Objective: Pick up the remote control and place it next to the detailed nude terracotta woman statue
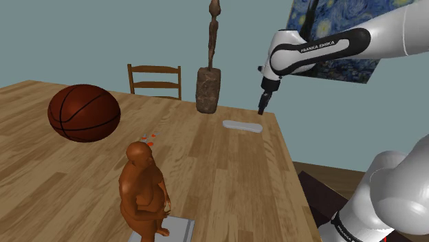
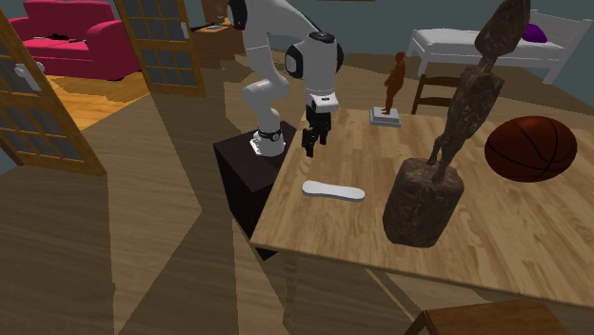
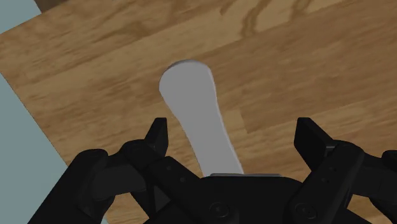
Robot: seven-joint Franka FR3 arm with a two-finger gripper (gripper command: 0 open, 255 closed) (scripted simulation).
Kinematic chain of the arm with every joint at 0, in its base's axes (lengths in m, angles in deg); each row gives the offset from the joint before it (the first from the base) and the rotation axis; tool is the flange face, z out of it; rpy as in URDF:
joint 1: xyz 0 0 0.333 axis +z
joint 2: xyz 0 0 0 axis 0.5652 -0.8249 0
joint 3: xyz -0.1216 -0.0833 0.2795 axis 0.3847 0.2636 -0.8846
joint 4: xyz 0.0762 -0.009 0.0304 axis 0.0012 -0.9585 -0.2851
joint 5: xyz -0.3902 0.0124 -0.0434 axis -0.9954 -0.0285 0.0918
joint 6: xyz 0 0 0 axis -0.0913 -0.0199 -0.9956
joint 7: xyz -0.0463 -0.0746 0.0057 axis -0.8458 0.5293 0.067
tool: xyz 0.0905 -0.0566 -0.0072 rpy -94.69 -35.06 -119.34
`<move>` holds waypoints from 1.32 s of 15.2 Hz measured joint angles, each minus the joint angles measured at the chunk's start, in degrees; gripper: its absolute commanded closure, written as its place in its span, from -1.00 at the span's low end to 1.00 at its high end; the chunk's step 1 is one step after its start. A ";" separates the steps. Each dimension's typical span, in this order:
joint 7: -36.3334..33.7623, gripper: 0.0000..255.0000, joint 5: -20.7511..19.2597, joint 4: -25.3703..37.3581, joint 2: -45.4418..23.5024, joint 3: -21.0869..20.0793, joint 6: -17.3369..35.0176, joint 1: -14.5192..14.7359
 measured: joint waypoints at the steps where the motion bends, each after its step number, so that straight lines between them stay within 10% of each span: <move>1: 2.23 -1.00 0.76 1.36 -2.38 0.40 0.69 0.43; 9: 19.30 -1.00 7.29 9.64 -19.84 0.74 7.02 1.39; 20: 21.84 -1.00 9.37 8.58 -24.82 0.03 12.58 0.99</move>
